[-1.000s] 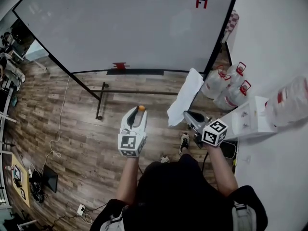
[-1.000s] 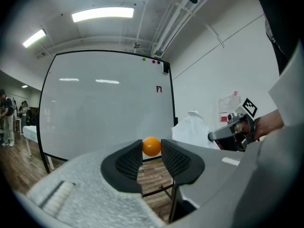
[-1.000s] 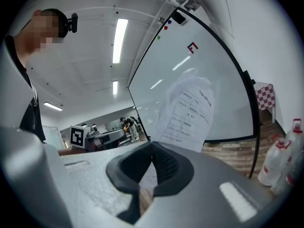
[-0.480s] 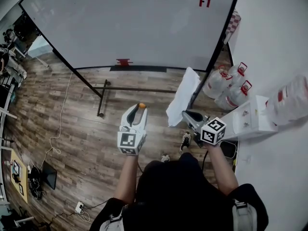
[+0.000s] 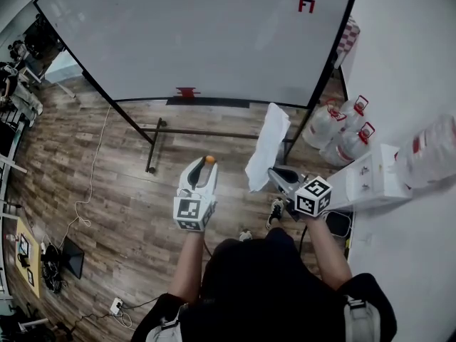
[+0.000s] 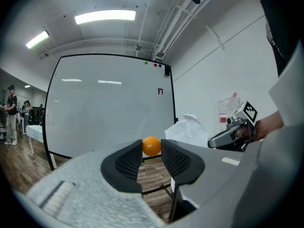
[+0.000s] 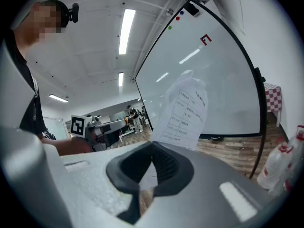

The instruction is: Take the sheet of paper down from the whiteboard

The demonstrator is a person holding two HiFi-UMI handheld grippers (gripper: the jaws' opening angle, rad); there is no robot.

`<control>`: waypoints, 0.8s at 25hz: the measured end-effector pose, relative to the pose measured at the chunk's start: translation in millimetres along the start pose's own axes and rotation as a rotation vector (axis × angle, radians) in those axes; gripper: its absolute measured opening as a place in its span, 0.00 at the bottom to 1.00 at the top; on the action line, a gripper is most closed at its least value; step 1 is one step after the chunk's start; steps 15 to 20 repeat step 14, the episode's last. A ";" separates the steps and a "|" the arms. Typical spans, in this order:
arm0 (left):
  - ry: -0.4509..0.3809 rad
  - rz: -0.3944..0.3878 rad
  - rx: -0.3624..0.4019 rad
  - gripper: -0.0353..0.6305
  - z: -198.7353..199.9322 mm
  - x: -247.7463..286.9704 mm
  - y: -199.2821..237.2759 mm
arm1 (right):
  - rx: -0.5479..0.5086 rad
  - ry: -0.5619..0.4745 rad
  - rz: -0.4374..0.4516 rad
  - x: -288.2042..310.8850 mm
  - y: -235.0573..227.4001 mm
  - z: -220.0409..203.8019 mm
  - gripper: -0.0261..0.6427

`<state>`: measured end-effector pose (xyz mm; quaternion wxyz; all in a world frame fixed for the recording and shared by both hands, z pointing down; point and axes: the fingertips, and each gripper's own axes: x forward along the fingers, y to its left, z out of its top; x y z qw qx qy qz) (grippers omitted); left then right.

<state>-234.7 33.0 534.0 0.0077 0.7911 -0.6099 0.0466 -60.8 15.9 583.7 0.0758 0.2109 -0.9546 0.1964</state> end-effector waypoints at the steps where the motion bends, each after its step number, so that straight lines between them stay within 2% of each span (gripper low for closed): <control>1: 0.001 -0.002 -0.001 0.25 -0.8 0.1 -1.0 | 0.000 0.001 -0.001 -0.5 -0.7 -0.5 0.04; 20: 0.004 -0.012 -0.016 0.25 -3.9 3.5 -6.6 | 0.008 0.013 -0.015 -4.7 -5.3 -5.8 0.04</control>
